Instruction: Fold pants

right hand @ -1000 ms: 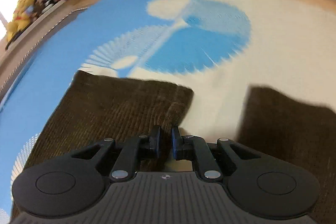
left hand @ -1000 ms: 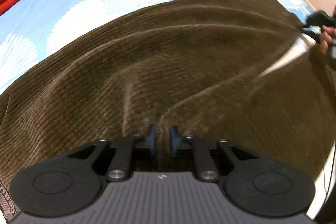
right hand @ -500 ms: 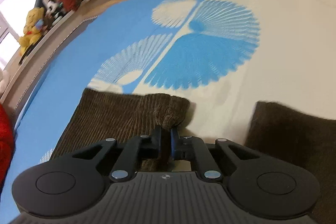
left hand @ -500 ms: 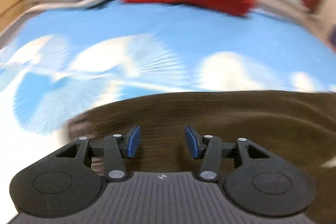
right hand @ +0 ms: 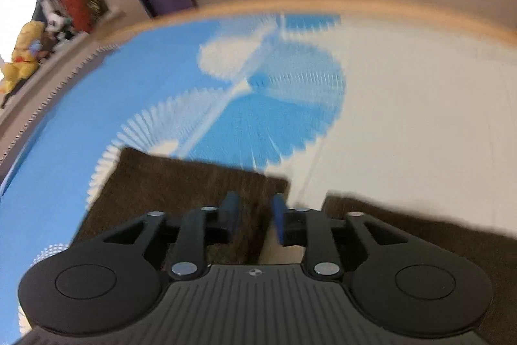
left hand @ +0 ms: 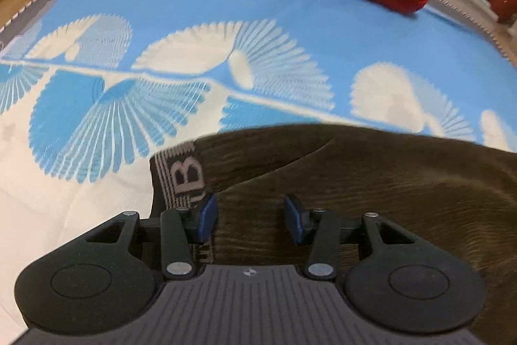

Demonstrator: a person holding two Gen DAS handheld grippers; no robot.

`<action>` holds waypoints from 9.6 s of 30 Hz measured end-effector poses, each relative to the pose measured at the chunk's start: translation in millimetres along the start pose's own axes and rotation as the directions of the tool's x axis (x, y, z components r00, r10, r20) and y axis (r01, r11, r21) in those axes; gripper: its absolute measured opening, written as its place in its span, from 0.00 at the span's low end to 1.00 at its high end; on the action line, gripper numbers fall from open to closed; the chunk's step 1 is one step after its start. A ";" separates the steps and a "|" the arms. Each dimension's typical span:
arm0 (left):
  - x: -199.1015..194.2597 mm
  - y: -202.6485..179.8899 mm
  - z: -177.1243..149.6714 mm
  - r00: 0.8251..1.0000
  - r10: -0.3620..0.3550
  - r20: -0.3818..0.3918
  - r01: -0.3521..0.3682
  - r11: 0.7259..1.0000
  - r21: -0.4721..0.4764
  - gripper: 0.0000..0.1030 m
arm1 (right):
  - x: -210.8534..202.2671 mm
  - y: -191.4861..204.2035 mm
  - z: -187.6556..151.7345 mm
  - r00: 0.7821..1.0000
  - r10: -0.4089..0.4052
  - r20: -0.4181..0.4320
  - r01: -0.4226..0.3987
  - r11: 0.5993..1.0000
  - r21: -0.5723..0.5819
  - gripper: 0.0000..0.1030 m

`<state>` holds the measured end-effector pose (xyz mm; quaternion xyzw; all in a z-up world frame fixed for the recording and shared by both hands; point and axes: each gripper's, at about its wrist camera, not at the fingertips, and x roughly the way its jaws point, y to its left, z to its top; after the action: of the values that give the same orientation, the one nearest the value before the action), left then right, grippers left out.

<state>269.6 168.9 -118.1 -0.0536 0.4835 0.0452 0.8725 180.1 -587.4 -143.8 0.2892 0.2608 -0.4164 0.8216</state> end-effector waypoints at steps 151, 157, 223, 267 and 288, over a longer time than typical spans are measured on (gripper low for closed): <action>-48.5 13.0 13.8 0.964 -0.161 0.210 0.183 0.979 -0.088 0.08 | -291.3 4.7 -147.4 0.723 0.641 -0.259 -0.660 0.530 -0.532 0.12; 24.9 0.2 29.5 0.984 -0.115 0.136 0.113 0.993 0.021 0.54 | -299.0 12.5 -145.0 0.718 0.640 -0.273 -0.654 0.488 -0.578 0.12; -51.8 66.8 -148.4 0.965 -0.185 -0.186 0.084 0.889 -0.450 0.16 | -167.0 56.4 -118.1 0.693 0.627 -0.356 -0.704 0.694 -0.148 0.37; -121.9 95.6 -158.6 0.979 -0.101 -0.174 0.049 0.958 -0.281 0.15 | -225.8 -54.7 -143.6 0.752 0.222 -0.621 -0.597 0.629 -0.498 0.08; -85.3 92.2 -151.3 0.963 -0.044 -0.266 -0.053 0.937 -0.345 0.23 | -123.0 68.0 -173.4 0.934 0.110 -0.339 -0.347 0.500 -0.793 0.46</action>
<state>85.5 237.1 -130.0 -0.2119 0.5823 0.1244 0.7750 140.7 -368.7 -164.7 -0.0621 0.4867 -0.0862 0.8671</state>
